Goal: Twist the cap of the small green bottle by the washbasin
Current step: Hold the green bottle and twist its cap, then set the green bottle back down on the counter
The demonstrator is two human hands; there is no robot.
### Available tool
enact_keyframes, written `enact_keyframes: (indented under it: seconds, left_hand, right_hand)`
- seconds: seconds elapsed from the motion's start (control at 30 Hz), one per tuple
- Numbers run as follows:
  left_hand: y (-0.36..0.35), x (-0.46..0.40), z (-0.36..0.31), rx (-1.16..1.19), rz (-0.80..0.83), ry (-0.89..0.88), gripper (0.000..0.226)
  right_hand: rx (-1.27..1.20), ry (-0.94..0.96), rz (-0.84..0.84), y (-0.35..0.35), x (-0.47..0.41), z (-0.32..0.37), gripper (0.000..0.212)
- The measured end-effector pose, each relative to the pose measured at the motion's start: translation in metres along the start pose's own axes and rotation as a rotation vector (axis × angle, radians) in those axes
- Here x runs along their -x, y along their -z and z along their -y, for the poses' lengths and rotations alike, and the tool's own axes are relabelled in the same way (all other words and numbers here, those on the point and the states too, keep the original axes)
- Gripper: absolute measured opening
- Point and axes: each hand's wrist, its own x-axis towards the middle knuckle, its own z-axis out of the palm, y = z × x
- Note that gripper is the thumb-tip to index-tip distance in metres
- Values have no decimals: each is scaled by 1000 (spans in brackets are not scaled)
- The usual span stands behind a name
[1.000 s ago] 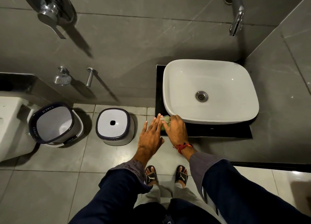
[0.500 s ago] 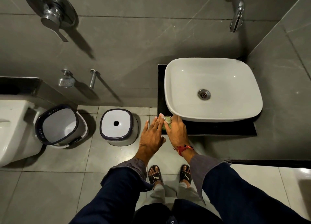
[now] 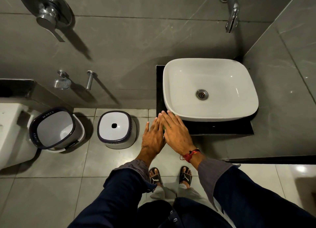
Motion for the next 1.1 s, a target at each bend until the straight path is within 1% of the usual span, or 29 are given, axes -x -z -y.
enact_keyframes:
  seconds: [0.17, 0.33, 0.63, 0.7, 0.8, 0.9, 0.97, 1.1]
  left_hand:
    - [3, 4, -2, -2, 5, 7, 91]
    - [3, 5, -2, -21, -1, 7, 97]
    - [4, 6, -1, -36, -12, -3, 98]
    - [3, 6, 0, -21, -21, -6, 98]
    - [0, 5, 1, 12, -44, -14, 99]
    - [-6, 8, 3, 75, -45, -3, 99]
    - [-10, 10, 3, 102, -42, 5, 99]
    - [-9, 7, 1, 150, -51, 26, 98]
  right_hand:
    - [25, 105, 61, 0, 5, -7, 76]
    - [-7, 172, 74, 2, 20, -18, 78]
    - [-34, 161, 124, 6, 36, -28, 85]
    - [-53, 129, 129, 7, 39, -27, 88]
    - [-127, -4, 177, -1, 47, -27, 90]
    - [-286, -108, 260, -15, 49, -26, 94]
    - [-375, -139, 270, -23, 42, -21, 100]
    - [-436, -152, 250, -30, 25, -11, 108]
